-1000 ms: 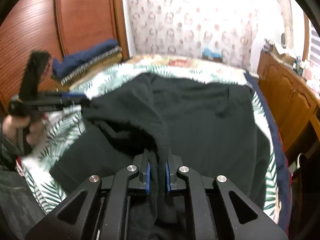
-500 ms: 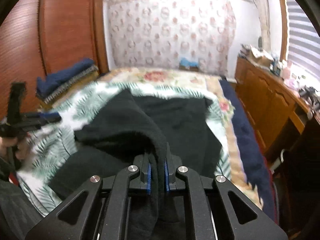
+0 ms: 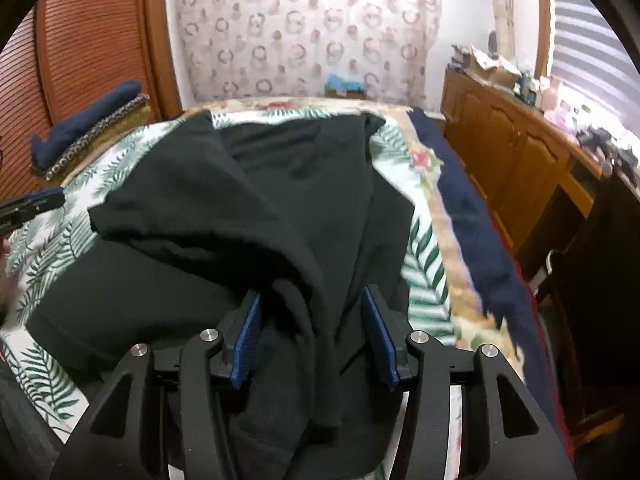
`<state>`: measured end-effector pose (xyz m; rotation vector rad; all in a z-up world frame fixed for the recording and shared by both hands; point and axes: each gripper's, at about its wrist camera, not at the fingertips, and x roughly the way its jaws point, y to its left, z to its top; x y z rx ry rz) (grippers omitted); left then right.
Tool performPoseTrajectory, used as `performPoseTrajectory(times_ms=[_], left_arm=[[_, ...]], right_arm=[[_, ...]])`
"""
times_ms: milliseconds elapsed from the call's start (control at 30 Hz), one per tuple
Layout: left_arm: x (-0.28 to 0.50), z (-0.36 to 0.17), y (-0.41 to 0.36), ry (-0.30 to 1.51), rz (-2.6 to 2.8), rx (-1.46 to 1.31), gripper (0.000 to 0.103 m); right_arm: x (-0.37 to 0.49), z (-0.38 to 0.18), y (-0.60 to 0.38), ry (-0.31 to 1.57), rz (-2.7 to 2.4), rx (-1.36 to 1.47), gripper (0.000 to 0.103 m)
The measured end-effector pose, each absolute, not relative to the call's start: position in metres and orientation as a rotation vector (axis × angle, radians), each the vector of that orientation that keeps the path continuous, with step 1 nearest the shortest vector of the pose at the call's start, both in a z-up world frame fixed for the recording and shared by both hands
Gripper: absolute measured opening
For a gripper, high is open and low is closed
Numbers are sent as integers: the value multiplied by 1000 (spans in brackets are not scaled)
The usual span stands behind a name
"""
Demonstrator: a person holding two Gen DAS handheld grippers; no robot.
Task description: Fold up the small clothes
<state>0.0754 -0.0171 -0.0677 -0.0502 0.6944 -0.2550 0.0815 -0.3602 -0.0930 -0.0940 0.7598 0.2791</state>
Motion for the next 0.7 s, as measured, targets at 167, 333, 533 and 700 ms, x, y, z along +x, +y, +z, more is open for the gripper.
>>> performPoseTrajectory(times_ms=[167, 333, 533, 700], left_arm=[[73, -71, -16, 695, -253, -53, 34], [68, -81, -18, 711, -255, -54, 34], [65, -83, -19, 703, -248, -46, 34], [64, -81, -18, 702, -243, -46, 34]], right_arm=[[79, -96, -369, 734, 285, -38, 51], [77, -96, -369, 715, 286, -38, 51], [77, -95, -368, 722, 286, -60, 54], [74, -79, -369, 709, 277, -81, 55]])
